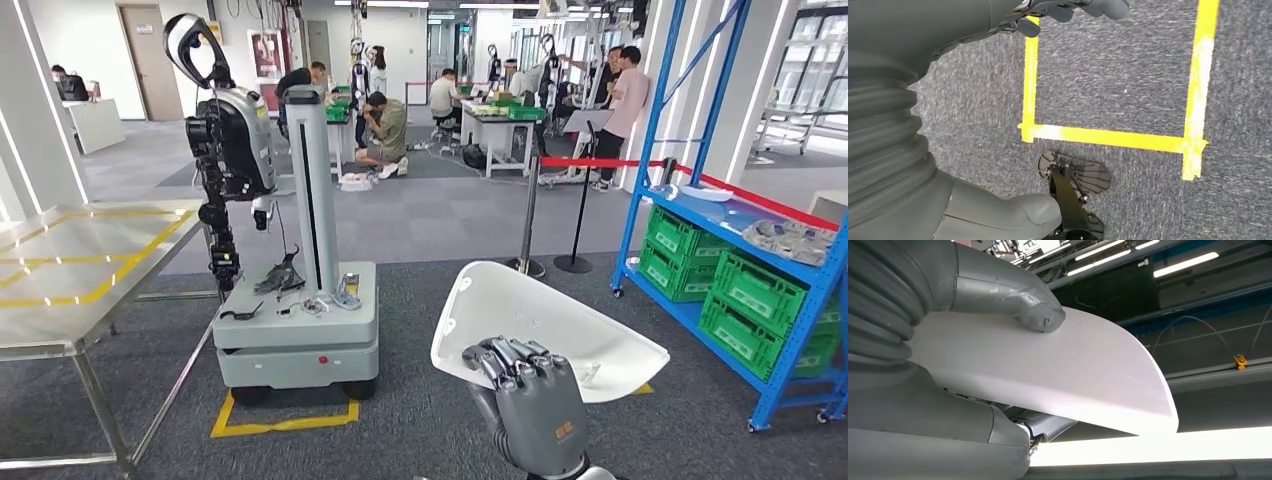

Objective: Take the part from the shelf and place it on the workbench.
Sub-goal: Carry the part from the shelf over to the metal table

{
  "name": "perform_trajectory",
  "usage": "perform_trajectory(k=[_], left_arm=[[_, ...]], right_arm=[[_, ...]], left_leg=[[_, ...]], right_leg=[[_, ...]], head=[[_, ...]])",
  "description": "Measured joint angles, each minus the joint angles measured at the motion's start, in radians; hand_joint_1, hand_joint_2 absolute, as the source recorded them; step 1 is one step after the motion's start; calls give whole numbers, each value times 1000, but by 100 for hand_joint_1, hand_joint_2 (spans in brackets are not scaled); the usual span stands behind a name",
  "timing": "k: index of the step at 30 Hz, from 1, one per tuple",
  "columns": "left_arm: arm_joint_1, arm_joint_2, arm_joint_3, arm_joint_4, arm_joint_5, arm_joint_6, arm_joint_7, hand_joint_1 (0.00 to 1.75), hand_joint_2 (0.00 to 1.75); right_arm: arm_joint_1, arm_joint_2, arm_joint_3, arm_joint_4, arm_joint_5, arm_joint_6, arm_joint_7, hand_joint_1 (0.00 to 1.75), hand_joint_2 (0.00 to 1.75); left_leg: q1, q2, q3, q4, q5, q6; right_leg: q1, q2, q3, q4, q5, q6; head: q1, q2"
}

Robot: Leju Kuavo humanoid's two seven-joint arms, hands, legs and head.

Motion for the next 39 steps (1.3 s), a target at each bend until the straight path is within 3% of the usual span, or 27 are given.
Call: perform_trajectory(k=[2,4,7,9,10,11,13,15,17,18,20,21,23,24,25,27,29,31,33,35,36,37,39], left_arm=[[3,0,0,0,0,0,0,0,175],[4,0,0,0,0,0,0,0,175],[1,1,0,0,0,0,0,0,175],[2,1,0,0,1,0,-1,0,175],[3,2,0,0,1,0,-1,0,175],[3,2,0,0,1,0,-1,0,175],[3,4,1,0,2,0,-1,0,175],[1,4,1,0,2,0,-2,0,175],[1,4,1,0,2,0,-2,0,175],[2,4,1,0,2,0,-2,0,175],[1,5,1,0,2,0,-3,0,175],[0,5,1,-1,2,0,-3,0,175],[-3,5,1,-1,2,0,-3,0,175],[-2,5,1,0,2,0,-3,0,175],[-1,4,1,0,3,0,-3,0,175],[0,3,2,0,4,0,-3,0,175],[-1,3,2,0,5,0,-2,0,175],[-1,3,3,-1,5,0,-2,0,175],[3,3,4,0,6,0,-2,0,175],[4,3,5,0,6,0,-2,0,175],[2,3,5,0,6,0,-2,0,175],[1,2,5,0,6,0,-2,0,175],[0,2,5,0,6,0,-2,0,175]], right_arm=[[-3,0,0,0,0,1,0,175,175],[-5,2,0,0,0,0,0,175,175],[-7,2,1,0,-1,0,0,175,175],[-6,2,1,0,-1,1,-1,175,175],[-5,2,2,0,-1,0,-1,175,175],[-4,2,2,0,-1,0,0,175,175],[-4,2,2,0,-1,0,-1,175,175],[-4,1,2,0,-2,0,-1,175,175],[-4,1,2,0,-2,0,-1,175,175],[-5,1,2,-1,-2,-1,0,175,175],[-7,0,2,-1,-2,-1,0,175,175],[-7,0,2,-2,-2,-1,0,175,175],[-3,-2,2,-1,-2,-1,-1,175,175],[-1,-3,2,-1,-2,0,-1,175,175],[1,-3,2,-1,-2,0,-1,175,175],[1,-3,2,-2,-2,2,-1,175,175],[0,-3,3,-2,-3,4,-1,175,175],[-1,-3,5,-1,-5,5,-1,175,175],[-3,-1,7,-2,-5,6,-1,175,175],[-5,1,8,-3,-5,6,-1,175,175],[-6,2,8,-3,-5,6,-1,175,175],[-6,2,8,-3,-6,6,-1,175,175],[-5,2,11,-3,-6,6,-1,175,175]], left_leg=[[1,-12,-3,-5,0,-15],[-2,13,-13,13,-11,-24],[-5,78,-93,174,-86,-30],[-4,89,-145,266,-108,-36],[-4,92,-147,262,-92,-37],[-4,99,-127,218,-59,-37],[-8,136,-58,79,8,-31],[-12,159,-19,2,27,-18],[-14,143,-16,-3,21,-4],[-13,133,-14,-6,20,1],[-7,114,-5,-11,18,12],[-5,105,-2,-12,17,16],[-3,84,1,-11,12,20],[-3,72,3,-10,9,20],[-2,59,5,-9,6,18],[1,34,14,-4,-3,10],[4,12,17,2,-12,-2],[6,-7,14,2,-15,-18],[9,-19,11,-4,-15,-32],[6,17,-3,27,-33,-42],[5,45,-25,74,-55,-44],[3,73,-60,139,-83,-46],[3,91,-131,261,-120,-47]], right_leg=[[1,-12,5,-6,-1,-5],[-4,-29,17,-17,1,-17],[-4,-58,31,-24,-3,-33],[-3,-78,36,-23,-10,-35],[-3,-87,40,-23,-14,-34],[-3,-96,46,-22,-19,-32],[0,-114,58,-18,-33,-25],[7,-129,66,-15,-45,-15],[9,-144,73,-16,-53,-4],[6,-140,77,-14,-58,2],[0,-101,60,33,-85,14],[-3,-76,31,87,-109,18],[-7,-56,-50,223,-154,25],[-9,-55,-83,266,-156,27],[-10,-54,-100,273,-139,27],[-15,-44,-76,174,-54,27],[-18,-9,-28,52,1,27],[-16,11,-9,12,1,21],[-15,-2,-3,7,-1,8],[-17,-21,10,-1,-4,-8],[-17,-32,17,-4,-7,-16],[-14,-43,22,-5,-12,-22],[-7,-65,31,-4,-22,-31]], head=[[1,0],[0,0],[-1,0],[-1,0],[-1,0],[-1,0],[-1,0],[0,0],[1,0],[1,0],[2,0],[2,0],[2,0],[2,0],[3,0],[2,0],[2,0],[1,0],[1,0],[0,0],[-1,0],[-2,0],[-2,0]])
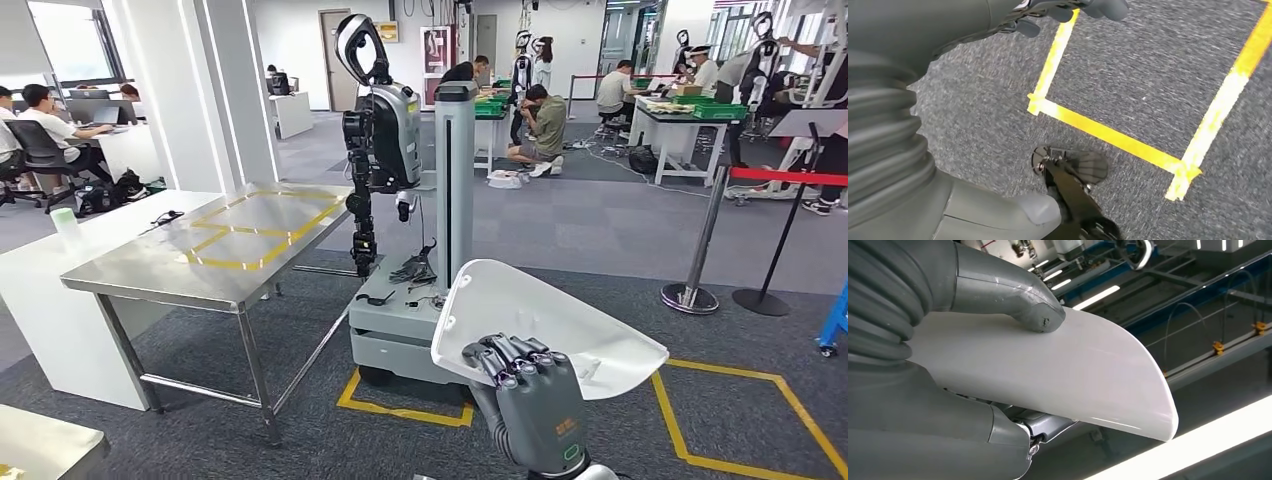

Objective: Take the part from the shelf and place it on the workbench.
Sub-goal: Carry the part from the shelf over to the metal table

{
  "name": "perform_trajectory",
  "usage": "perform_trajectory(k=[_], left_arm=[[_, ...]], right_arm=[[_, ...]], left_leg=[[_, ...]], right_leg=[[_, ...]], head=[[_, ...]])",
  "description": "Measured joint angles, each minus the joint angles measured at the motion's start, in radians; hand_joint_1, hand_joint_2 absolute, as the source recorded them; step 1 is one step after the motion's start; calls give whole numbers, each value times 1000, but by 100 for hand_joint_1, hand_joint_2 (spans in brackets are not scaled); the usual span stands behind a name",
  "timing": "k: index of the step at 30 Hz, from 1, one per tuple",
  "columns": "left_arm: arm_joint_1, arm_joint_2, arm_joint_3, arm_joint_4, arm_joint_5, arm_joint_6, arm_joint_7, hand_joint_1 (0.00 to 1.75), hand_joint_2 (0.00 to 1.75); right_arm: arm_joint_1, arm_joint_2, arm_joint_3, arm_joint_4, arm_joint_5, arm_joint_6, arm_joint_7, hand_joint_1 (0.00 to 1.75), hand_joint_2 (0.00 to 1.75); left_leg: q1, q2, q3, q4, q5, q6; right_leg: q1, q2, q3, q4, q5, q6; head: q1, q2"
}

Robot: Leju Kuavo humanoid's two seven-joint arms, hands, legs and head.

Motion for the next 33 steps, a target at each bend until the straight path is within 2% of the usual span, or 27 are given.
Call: perform_trajectory(k=[1,2,3,4,5,7,9,10,12,13,15,16,17,19,20,22,23,24,25,26,28,30,31,32,33], left_arm=[[1,0,0,0,0,0,0,0,175],[3,0,0,0,0,0,1,0,175],[4,0,0,0,0,0,1,0,175],[4,1,1,0,0,0,2,0,175],[3,2,1,0,0,0,2,0,175],[1,3,1,0,0,0,3,0,175],[1,3,1,0,0,0,4,0,175],[2,3,1,0,0,0,4,0,175],[1,3,1,-1,0,0,4,0,175],[0,3,1,-1,0,0,3,0,175],[-2,3,1,-1,0,0,2,0,175],[-1,3,1,-1,0,0,2,0,175],[1,3,2,-1,3,0,2,0,175],[3,4,4,-1,10,1,2,0,175],[2,5,5,-1,14,2,1,0,175],[1,7,9,-2,21,5,0,0,175],[2,8,11,-2,25,7,1,0,175],[4,10,14,-2,29,9,2,0,175],[5,11,17,-2,33,11,4,0,175],[5,13,21,-2,37,13,7,0,175],[2,15,27,-2,42,16,13,0,175],[0,16,29,-2,43,17,19,0,175],[2,17,31,-2,44,17,20,0,175],[3,18,33,-2,44,17,22,0,175],[5,19,35,-2,44,18,22,0,175]], right_arm=[[0,0,2,0,0,0,0,175,175],[0,0,3,0,0,0,0,175,175],[0,0,4,0,0,1,0,175,175],[-1,0,4,0,0,3,0,175,175],[-1,1,4,0,0,5,1,175,175],[-4,2,5,0,0,10,1,175,175],[-5,4,5,-1,0,13,1,175,175],[-6,5,5,-1,0,13,1,175,175],[-11,5,6,-2,1,13,1,175,175],[-12,5,6,-2,1,13,1,175,175],[-11,5,7,-2,2,14,1,175,175],[-10,5,7,-2,2,14,1,175,175],[-9,5,7,-2,2,15,1,175,175],[-9,5,7,-2,2,15,1,175,175],[-9,4,7,-2,2,15,1,175,175],[-9,1,8,-2,2,16,1,175,175],[-10,0,8,-2,2,16,1,175,175],[-10,-1,8,-2,2,16,1,175,175],[-10,-1,8,-3,2,16,1,175,175],[-11,-2,8,-3,2,15,1,175,175],[-11,-3,8,-4,2,14,1,175,175],[-9,-4,8,-4,2,14,0,175,175],[-8,-5,8,-4,2,15,0,175,175],[-8,-6,8,-4,2,15,0,175,175],[-8,-7,8,-4,2,15,1,175,175]], left_leg=[[0,2,-16,20,7,1],[-1,4,-11,-2,35,5],[-3,10,13,-59,75,10],[-9,27,44,-130,112,20],[-16,44,74,-193,137,29],[-26,63,103,-255,148,45],[-22,44,111,-264,144,55],[-19,33,118,-269,143,59],[-12,14,136,-274,140,67],[-11,5,139,-275,138,69],[-9,-17,142,-273,132,70],[-7,-28,144,-272,128,68],[-4,-40,147,-270,124,64],[4,-61,156,-265,112,52],[7,-72,158,-262,107,44],[11,-90,157,-260,101,27],[10,-96,157,-258,103,19],[10,-99,158,-257,103,11],[9,-88,157,-249,103,6],[7,-67,150,-231,98,2],[4,-18,101,-146,63,-1],[2,0,25,-26,19,0],[1,1,-1,7,14,3],[0,2,-11,8,29,7],[-3,5,-2,-28,62,13]], right_leg=[[3,-9,5,0,-5,-2],[5,-18,12,1,-11,-2],[7,-27,20,1,-17,-2],[9,-36,29,1,-24,0],[12,-44,36,1,-32,3],[17,-60,48,0,-41,14],[19,-69,57,4,-42,24],[17,-62,58,16,-45,28],[12,-26,27,79,-73,39],[8,-5,-6,134,-97,45],[1,10,-88,247,-135,55],[-3,11,-115,270,-133,59],[-6,12,-125,257,-108,62],[-14,26,-97,139,-15,68],[-15,41,-78,78,10,69],[-14,65,-56,19,19,60],[-12,65,-53,18,10,49],[-11,59,-47,18,16,38],[-12,52,-40,15,22,29],[-12,43,-31,14,20,20],[-8,25,-16,12,12,6],[-1,6,-7,12,0,-4],[2,-2,-2,12,-5,-6],[5,-9,5,12,-12,-8],[9,-17,14,12,-18,-8]], head=[[0,0],[0,0],[0,0],[0,0],[0,0],[0,0],[1,0],[0,0],[1,0],[1,0],[2,0],[2,0],[2,0],[2,0],[2,0],[2,0],[2,0],[2,0],[2,0],[0,0],[-2,0],[-3,0],[-3,0],[-3,0],[-3,0]])
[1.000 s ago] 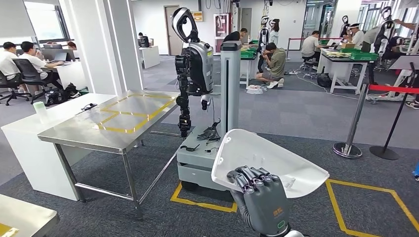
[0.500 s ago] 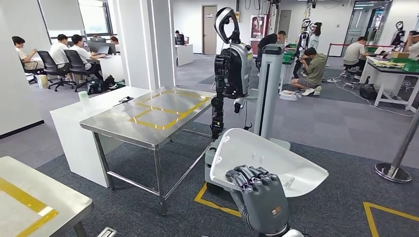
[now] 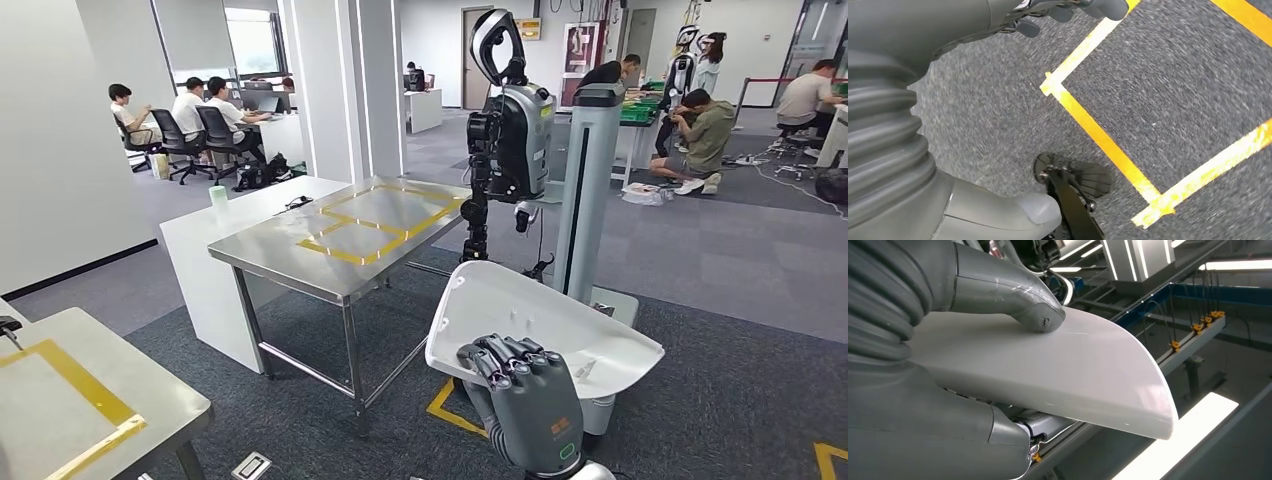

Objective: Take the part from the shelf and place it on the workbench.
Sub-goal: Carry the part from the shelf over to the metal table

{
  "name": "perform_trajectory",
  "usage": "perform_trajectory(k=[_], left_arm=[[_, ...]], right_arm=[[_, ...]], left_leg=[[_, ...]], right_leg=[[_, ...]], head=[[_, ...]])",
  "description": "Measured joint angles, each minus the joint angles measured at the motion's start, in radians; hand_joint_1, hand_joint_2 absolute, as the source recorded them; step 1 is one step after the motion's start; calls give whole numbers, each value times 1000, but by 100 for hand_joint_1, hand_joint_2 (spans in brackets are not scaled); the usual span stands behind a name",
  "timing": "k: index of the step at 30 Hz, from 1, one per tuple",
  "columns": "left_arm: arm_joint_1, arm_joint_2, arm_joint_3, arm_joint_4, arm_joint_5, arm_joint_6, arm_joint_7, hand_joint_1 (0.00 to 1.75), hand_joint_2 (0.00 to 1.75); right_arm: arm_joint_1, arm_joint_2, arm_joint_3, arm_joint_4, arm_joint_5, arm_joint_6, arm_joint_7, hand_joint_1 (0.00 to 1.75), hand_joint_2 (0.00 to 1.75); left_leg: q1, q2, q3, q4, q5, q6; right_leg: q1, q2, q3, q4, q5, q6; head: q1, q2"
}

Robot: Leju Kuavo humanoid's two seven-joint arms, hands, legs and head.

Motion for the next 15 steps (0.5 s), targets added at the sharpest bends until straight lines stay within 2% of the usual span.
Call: perform_trajectory(k=[1,2,4,5,7,9,11,12,13,14,15], left_arm=[[1,1,2,0,0,0,0,0,175],[1,2,4,0,0,0,-1,0,175],[-3,3,7,0,1,-1,-4,0,175],[-4,3,7,0,1,-1,-5,0,175],[-3,1,8,0,1,-3,-8,0,175],[-3,0,8,0,1,-4,-12,0,175],[-8,-1,8,0,3,-7,-15,0,175],[-9,-1,9,0,4,-8,-16,0,175],[-10,-1,9,0,5,-9,-17,0,175],[-9,-2,9,0,5,-10,-17,0,175],[-8,-3,9,0,6,-10,-17,0,175]], right_arm=[[0,-1,0,0,0,0,0,175,175],[0,-1,0,0,0,0,0,175,175],[-1,-3,0,0,0,0,0,175,175],[-1,-3,0,1,0,0,0,175,175],[-1,-3,0,0,0,0,0,175,175],[-5,-3,0,0,0,-1,0,175,175],[-4,-5,0,0,0,-1,0,175,175],[-2,-6,0,0,0,-1,-1,175,175],[1,-8,0,0,0,-1,0,175,175],[4,-9,0,1,0,-1,0,175,175],[5,-10,0,1,0,-1,0,175,175]], left_leg=[[-5,10,23,-64,46,11],[-14,30,46,-126,80,23],[-29,67,76,-207,102,44],[-34,73,78,-214,96,50],[-31,56,86,-224,104,56],[-21,34,97,-236,106,62],[-14,12,103,-242,104,68],[-13,1,103,-242,103,69],[-12,-12,103,-241,102,70],[-11,-24,104,-240,100,68],[-9,-37,105,-238,98,66]], right_leg=[[3,-8,10,0,-7,0],[5,-17,19,0,-14,2],[10,-33,29,-1,-25,9],[12,-43,32,-2,-29,14],[15,-57,39,-4,-39,25],[13,-27,29,29,-62,37],[6,18,-35,143,-107,51],[1,27,-78,211,-128,56],[-2,29,-114,260,-134,60],[-6,30,-133,272,-121,63],[-9,31,-133,245,-87,65]], head=[[0,0],[0,0],[-1,0],[-2,0],[-1,1],[-1,1],[1,1],[2,1],[3,1],[4,1],[4,1]])
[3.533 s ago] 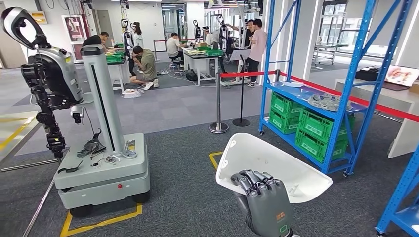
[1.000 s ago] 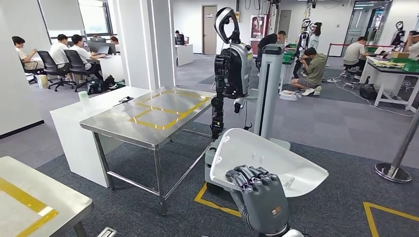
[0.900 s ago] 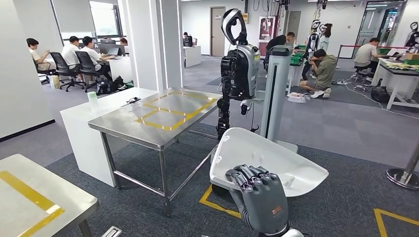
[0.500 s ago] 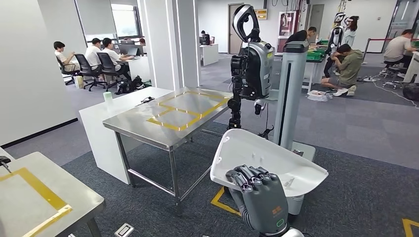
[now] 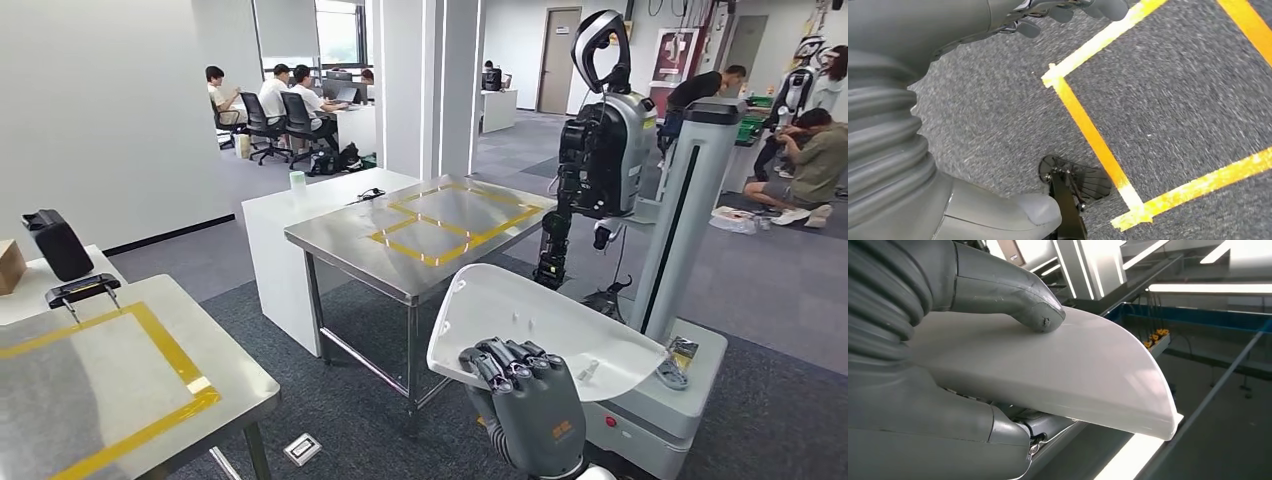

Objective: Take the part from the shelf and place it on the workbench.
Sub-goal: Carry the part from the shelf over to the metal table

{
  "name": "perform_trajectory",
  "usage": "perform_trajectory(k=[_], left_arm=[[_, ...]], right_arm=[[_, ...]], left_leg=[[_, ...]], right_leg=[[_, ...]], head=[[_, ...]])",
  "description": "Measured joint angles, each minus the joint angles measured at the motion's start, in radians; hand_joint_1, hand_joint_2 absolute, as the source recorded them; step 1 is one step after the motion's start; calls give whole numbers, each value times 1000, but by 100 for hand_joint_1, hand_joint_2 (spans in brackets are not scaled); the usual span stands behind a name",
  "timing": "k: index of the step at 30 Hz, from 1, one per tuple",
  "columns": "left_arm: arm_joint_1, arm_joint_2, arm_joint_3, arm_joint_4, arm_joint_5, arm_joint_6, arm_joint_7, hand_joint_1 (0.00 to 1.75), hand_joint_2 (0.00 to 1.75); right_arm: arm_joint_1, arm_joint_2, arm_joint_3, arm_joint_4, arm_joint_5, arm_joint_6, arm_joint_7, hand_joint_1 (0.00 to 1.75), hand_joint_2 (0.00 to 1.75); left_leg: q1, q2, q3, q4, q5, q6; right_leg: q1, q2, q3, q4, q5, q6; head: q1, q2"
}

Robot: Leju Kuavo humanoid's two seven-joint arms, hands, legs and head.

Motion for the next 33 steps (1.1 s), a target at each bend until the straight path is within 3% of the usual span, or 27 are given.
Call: perform_trajectory(k=[2,3,5,7,9,11,13,14,15,16,18,20,22,24,25,27,28,29,30,31,33], left_arm=[[1,-1,2,0,1,0,0,0,175],[0,-1,3,0,1,0,0,0,175],[0,-2,6,0,1,0,0,0,175],[3,-2,8,0,1,0,1,0,175],[4,-2,9,0,2,2,3,0,175],[2,-3,9,1,2,4,4,0,175],[1,-4,9,1,1,4,4,0,175],[1,-5,9,1,0,4,4,0,175],[2,-5,9,1,0,5,4,0,175],[2,-5,9,1,0,5,4,0,175],[1,-4,9,1,0,6,4,0,175],[0,-5,9,1,0,6,4,0,175],[0,-5,9,1,0,6,4,0,175],[1,-6,9,1,-1,7,4,0,175],[0,-7,9,1,-2,7,4,0,175],[-2,-7,9,1,-4,8,3,0,175],[-2,-7,9,1,-5,8,2,0,175],[-1,-7,9,1,-5,8,1,0,175],[-1,-7,9,1,-6,8,0,0,175],[0,-8,9,1,-6,8,-1,0,175],[0,-11,9,2,-7,8,-3,0,175]], right_arm=[[0,-1,0,0,0,0,0,175,175],[-1,-1,0,0,0,0,0,175,175],[-1,-1,0,0,0,0,0,175,175],[-2,-1,1,0,0,-1,0,175,175],[-5,0,1,0,0,-1,1,175,175],[-6,1,1,0,0,-1,1,175,175],[-6,1,1,0,0,-1,0,175,175],[-5,1,2,1,0,0,0,175,175],[-5,1,2,1,0,0,0,175,175],[-5,1,2,1,0,0,0,175,175],[-6,1,2,1,0,-1,1,175,175],[-7,1,3,1,0,-1,0,175,175],[-8,2,3,1,0,-1,0,175,175],[-10,2,3,1,0,-2,0,175,175],[-10,2,4,1,0,-2,0,175,175],[-8,1,5,1,0,-2,0,175,175],[-6,1,5,2,1,-2,1,175,175],[-4,1,6,2,1,-2,1,175,175],[-3,1,6,2,2,-2,1,175,175],[-3,1,6,2,4,-2,1,175,175],[-4,1,6,2,5,-2,1,175,175]], left_leg=[[4,-23,2,7,-5,-9],[4,-34,1,10,-8,-15],[5,-50,-2,12,-9,-30],[7,-59,-5,7,-7,-45],[6,-26,-17,33,-23,-55],[5,20,-63,132,-76,-62],[6,32,-121,253,-126,-67],[6,34,-132,276,-128,-68],[6,36,-123,262,-112,-68],[6,43,-95,210,-82,-67],[2,81,-24,76,-32,-57],[-4,100,9,14,-21,-41],[-5,80,9,12,-21,-27],[0,61,13,7,-18,-15],[3,52,16,4,-17,-9],[5,33,16,4,-17,-2],[4,22,16,4,-17,-1],[4,10,16,5,-18,-1],[4,-3,16,6,-18,-1],[4,-15,17,7,-18,-2],[3,-36,16,10,-19,-6]], right_leg=[[-6,21,43,-128,82,1],[-8,36,66,-186,107,-1],[-7,54,87,-237,115,-10],[-4,41,93,-244,116,-26],[-6,24,103,-254,121,-42],[-7,5,109,-258,120,-52],[-5,-15,111,-258,117,-56],[-4,-25,111,-257,115,-56],[-4,-34,113,-256,113,-55],[-4,-43,116,-254,110,-53],[0,-60,123,-252,102,-45],[6,-75,128,-252,96,-34],[9,-90,134,-255,93,-24],[5,-71,131,-236,75,-13],[3,-50,115,-199,54,-8],[0,-12,51,-74,-3,-3],[0,-6,16,-13,-22,-2],[0,-3,-6,21,-23,-3],[0,-2,-11,16,-4,-4],[0,2,4,-29,32,-7],[0,30,62,-170,102,-16]], head=[[0,0],[0,0],[0,0],[0,0],[-1,0],[-2,0],[-2,0],[-2,0],[-2,0],[-2,0],[-2,0],[-1,0],[0,0],[0,0],[0,0],[1,0],[1,0],[1,0],[1,0],[1,0],[1,0]])
